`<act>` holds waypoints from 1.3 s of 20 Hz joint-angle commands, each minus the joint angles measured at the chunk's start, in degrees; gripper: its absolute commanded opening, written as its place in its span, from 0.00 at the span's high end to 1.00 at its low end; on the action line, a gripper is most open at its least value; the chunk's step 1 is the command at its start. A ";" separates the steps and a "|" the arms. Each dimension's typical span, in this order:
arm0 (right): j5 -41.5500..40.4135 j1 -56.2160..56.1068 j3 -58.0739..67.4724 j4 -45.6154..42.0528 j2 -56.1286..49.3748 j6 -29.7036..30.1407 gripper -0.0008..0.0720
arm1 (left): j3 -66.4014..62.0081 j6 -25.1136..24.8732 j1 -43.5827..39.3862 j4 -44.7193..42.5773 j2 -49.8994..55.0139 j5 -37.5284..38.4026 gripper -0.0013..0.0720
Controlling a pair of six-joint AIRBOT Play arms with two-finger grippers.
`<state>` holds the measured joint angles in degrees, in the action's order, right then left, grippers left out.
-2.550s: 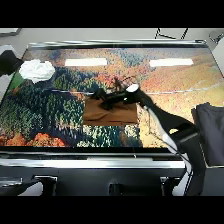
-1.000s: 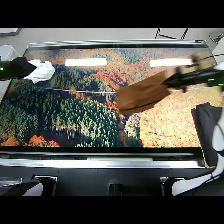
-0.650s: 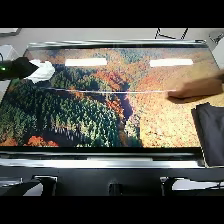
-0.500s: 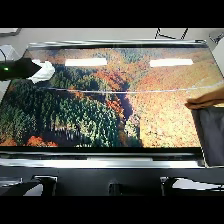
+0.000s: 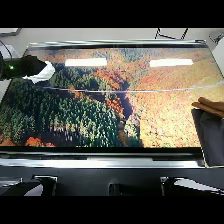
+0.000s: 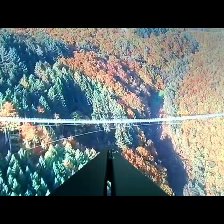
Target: Fold the clothes and pants, and hang the long-sleeved shirts on hangers.
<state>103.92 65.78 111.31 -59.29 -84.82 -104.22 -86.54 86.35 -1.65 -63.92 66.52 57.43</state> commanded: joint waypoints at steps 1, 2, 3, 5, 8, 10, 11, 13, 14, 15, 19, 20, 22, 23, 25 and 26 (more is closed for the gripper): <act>2.01 0.68 -7.87 -9.57 1.46 0.90 0.94 | 0.00 0.02 -0.59 0.28 -0.02 -0.42 0.95; 2.05 0.68 -12.15 -13.51 2.51 1.42 0.94 | 0.00 0.09 -0.57 0.55 -0.02 -0.44 0.95; 1.97 0.70 -16.26 -18.49 3.61 2.54 0.94 | 0.00 0.20 -0.57 0.72 -0.04 -0.42 0.95; -0.26 0.92 -24.39 -28.74 5.79 4.48 0.94 | 0.00 0.22 -0.59 0.94 -0.02 -0.24 0.95; -7.54 0.98 -35.47 -32.92 8.02 5.42 0.94 | 0.00 0.22 -0.59 2.51 -0.02 -0.31 0.95; -10.71 0.96 -40.92 -32.35 8.09 5.01 0.93 | 0.00 0.22 -0.59 3.34 -0.02 -0.28 0.95; -11.54 0.98 -42.82 -32.52 8.09 5.03 0.87 | 0.00 0.22 -0.59 3.34 -0.02 -0.28 0.95; -13.09 0.96 -43.12 -32.44 8.17 5.05 0.35 | 0.00 0.22 -0.59 3.54 -0.02 -0.26 0.95; -14.12 0.79 -41.72 -31.19 8.35 6.16 0.21 | 0.00 0.22 -0.57 3.89 -0.02 -0.33 0.95; -14.91 0.79 -38.75 -28.39 8.39 8.52 0.21 | -0.07 0.24 -0.57 5.14 -0.02 -0.72 0.95; -27.02 -3.98 -18.34 -8.02 8.39 14.80 0.22 | -3.19 -0.20 -2.51 3.50 0.74 -11.67 0.96; -30.23 -8.50 -13.66 -6.34 8.39 15.87 0.22 | -4.59 3.04 -3.67 -5.03 2.19 -12.26 0.96; -31.95 -20.68 -8.68 -6.97 8.41 16.22 0.22 | -6.03 13.99 -5.38 -22.40 6.29 -4.98 0.95; -30.91 -27.71 -8.48 -7.63 8.44 15.13 0.22 | -5.99 15.21 -5.70 -27.19 8.55 0.50 0.95; -25.99 -41.18 -10.62 -12.17 7.45 11.43 0.14 | -5.57 15.26 -5.75 -29.29 13.40 12.66 0.80; -23.19 -46.82 -12.85 -15.04 6.25 8.87 0.06 | -4.50 15.28 -5.84 -28.50 15.63 18.53 0.36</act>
<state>77.19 34.92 98.98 -70.39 -77.10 -91.13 -91.50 98.00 -6.72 -83.92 76.55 61.01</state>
